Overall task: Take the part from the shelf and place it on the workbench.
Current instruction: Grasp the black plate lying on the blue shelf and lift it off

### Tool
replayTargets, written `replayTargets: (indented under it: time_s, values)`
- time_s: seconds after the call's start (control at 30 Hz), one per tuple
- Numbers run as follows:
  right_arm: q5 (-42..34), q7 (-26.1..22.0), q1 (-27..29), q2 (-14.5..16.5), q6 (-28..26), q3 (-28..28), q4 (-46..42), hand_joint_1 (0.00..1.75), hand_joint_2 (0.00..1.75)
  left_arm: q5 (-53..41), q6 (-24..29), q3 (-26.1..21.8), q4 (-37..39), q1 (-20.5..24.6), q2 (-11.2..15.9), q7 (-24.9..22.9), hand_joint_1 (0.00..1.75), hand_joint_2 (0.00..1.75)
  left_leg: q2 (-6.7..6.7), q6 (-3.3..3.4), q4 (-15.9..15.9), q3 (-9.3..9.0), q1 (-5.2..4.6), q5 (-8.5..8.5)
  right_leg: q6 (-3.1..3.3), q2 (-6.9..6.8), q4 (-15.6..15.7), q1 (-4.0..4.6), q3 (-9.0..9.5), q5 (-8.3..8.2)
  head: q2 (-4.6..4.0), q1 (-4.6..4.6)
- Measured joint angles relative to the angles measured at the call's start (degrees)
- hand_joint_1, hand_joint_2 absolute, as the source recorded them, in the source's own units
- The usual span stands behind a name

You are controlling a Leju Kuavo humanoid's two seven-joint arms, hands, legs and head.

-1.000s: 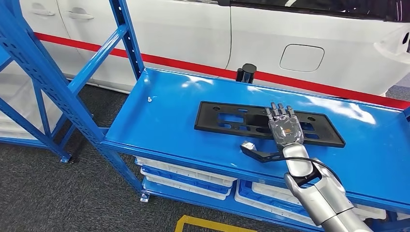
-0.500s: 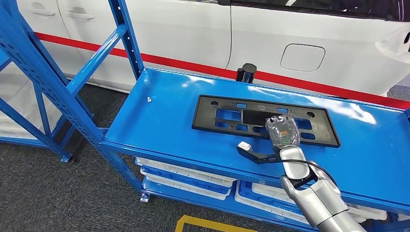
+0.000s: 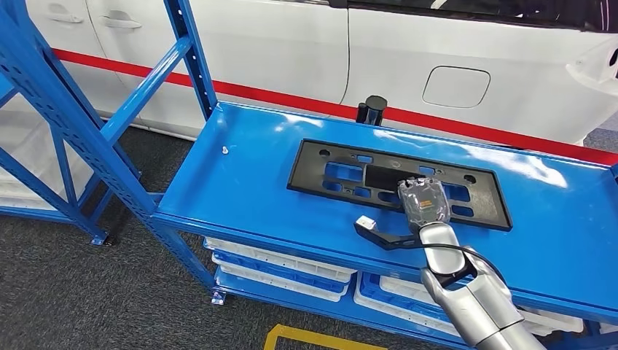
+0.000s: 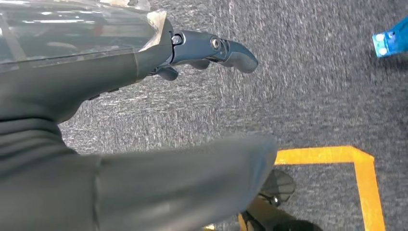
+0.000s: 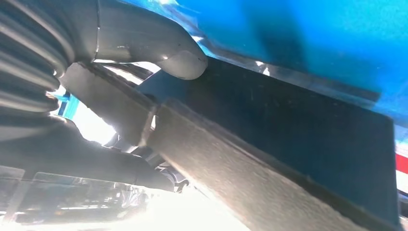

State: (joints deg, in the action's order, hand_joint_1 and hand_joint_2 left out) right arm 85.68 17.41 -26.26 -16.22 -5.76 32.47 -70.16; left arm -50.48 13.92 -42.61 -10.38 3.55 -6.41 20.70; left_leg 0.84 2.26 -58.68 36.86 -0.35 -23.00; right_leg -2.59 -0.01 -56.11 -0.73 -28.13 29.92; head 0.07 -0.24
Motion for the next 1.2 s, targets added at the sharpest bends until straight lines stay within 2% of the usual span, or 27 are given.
replayTargets:
  time_s: [0.17, 0.37, 0.57, 0.7, 0.83, 0.9, 1.2]
  values:
    - [0.75, 0.03, 1.32, -0.21, -1.06, -0.67, -1.37, 1.75, 1.75, -0.15, -0.89, 0.00, 0.00, -0.04, 0.10, 0.05, 0.00, 1.75, 0.01, 0.00, 0.00, 0.01, 0.00, -0.01, 0.00, 0.00, 0.00, 0.00, -0.01, 0.00, 0.00, 0.00]
    - [0.06, -0.96, 3.05, -0.12, -5.73, -1.94, -3.13, 1.75, 1.75, 0.01, 0.93, -0.01, 0.00, -0.06, 0.15, -0.06, 0.00, 1.75, 0.01, 0.00, 0.00, 0.04, -0.01, -0.01, -0.01, 0.00, -0.01, 0.01, -0.02, 0.00, 0.00, 0.00]
    - [-1.30, -1.81, 3.59, 0.11, -6.67, -2.81, -4.32, 1.75, 1.75, 0.02, 1.26, -0.01, 0.00, -0.05, 0.16, -0.37, 0.00, 1.75, 0.02, 0.00, 0.00, 0.05, 0.00, -0.01, -0.02, 0.00, -0.01, 0.01, -0.03, 0.02, 0.00, 0.00]
    - [-8.30, -5.68, 4.43, 0.87, -11.26, -4.21, -6.28, 1.75, 1.75, 0.03, 1.50, -0.01, 0.00, -0.12, 0.16, -1.25, 0.00, 1.75, 0.02, -0.01, 0.00, 0.06, -0.01, -0.02, -0.02, 0.00, -0.01, 0.01, -0.04, 0.02, 0.00, 0.01]
    - [-22.30, -12.63, 5.61, 1.97, -18.12, -6.54, -10.74, 1.75, 1.75, 0.08, 2.22, -0.01, 0.00, -0.15, 0.16, -2.15, 0.00, 1.75, 0.02, -0.03, 0.00, 0.06, 0.00, -0.03, -0.02, 0.00, -0.01, 0.00, -0.05, 0.02, 0.00, 0.00]
    - [-26.85, -14.80, 6.00, 2.38, -19.97, -7.59, -12.79, 1.75, 1.75, 0.08, 2.47, -0.01, 0.00, -0.16, 0.16, -2.26, 0.00, 1.75, 0.03, -0.04, 0.00, 0.06, 0.00, -0.04, -0.03, 0.00, -0.01, 0.00, -0.05, 0.04, 0.00, 0.00]
    - [-29.11, -16.04, 7.50, 2.86, -20.53, -9.51, -16.04, 1.75, 1.75, 0.06, 2.53, -0.01, 0.00, -0.16, 0.14, -2.30, 0.00, 1.75, 0.03, -0.05, 0.00, 0.07, -0.01, -0.05, -0.06, 0.00, -0.01, 0.00, -0.04, 0.06, 0.00, 0.01]
